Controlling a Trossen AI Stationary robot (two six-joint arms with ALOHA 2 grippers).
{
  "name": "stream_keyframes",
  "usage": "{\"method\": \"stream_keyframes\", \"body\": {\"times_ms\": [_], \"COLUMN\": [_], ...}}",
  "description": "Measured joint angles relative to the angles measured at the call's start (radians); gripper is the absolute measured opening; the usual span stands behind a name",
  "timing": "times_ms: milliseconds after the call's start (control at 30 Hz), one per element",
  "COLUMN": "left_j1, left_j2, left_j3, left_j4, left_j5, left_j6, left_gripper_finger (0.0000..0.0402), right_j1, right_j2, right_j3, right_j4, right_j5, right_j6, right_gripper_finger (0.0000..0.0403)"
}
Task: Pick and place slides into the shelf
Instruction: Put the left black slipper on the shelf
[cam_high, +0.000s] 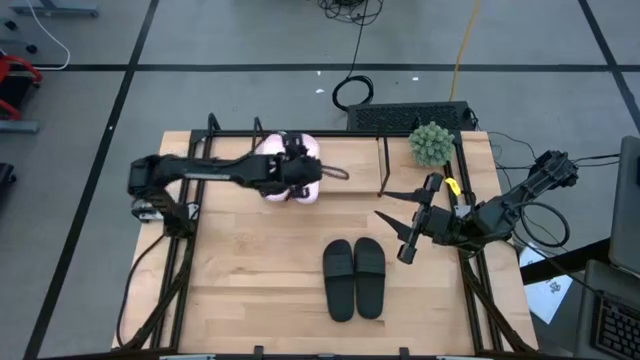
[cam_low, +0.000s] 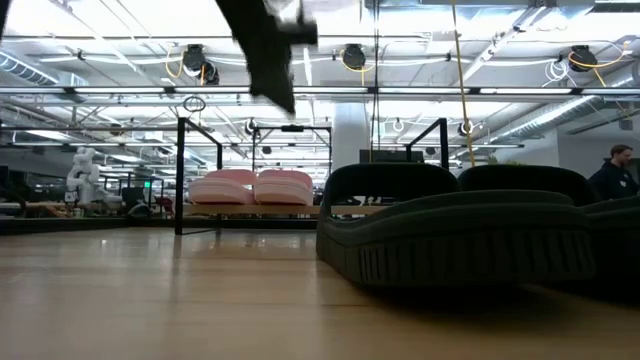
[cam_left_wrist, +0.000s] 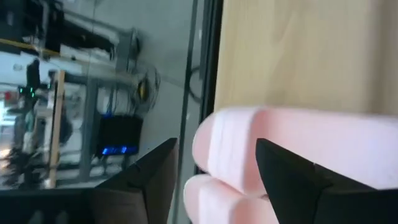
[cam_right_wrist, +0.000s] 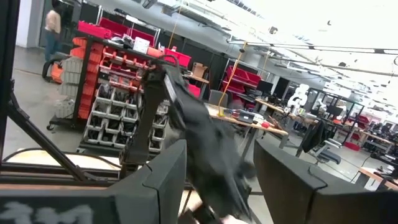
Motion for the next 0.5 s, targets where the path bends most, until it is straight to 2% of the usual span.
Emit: {"method": "stream_keyframes", "body": {"times_ms": [167, 300, 500], "left_j1": [-0.201, -0.398, -0.651], "left_j2": [-0.154, -0.241, -0.272], "left_j3": [0.103, 0.204, 0.311], "left_j4": [-0.223, -0.362, -0.536], "left_j5": [-0.022, -0.044, -0.08], "left_j6": [-0.216, -0.47, -0.853], "left_gripper_finger": [0.022, 0.0217, 0.0195], "right_j1": [0.003, 0.047, 0.184], "right_j2": [0.0, 0.008, 0.109], "right_j3": [0.0, 0.0, 0.045], "right_j4": [0.01, -0.015, -0.019], "right_j5": [0.0, 0.004, 0.006], "right_j6": [-0.02, -0.014, 0.036], "right_gripper_finger": [0.0176, 0.0176, 0.0176]}}
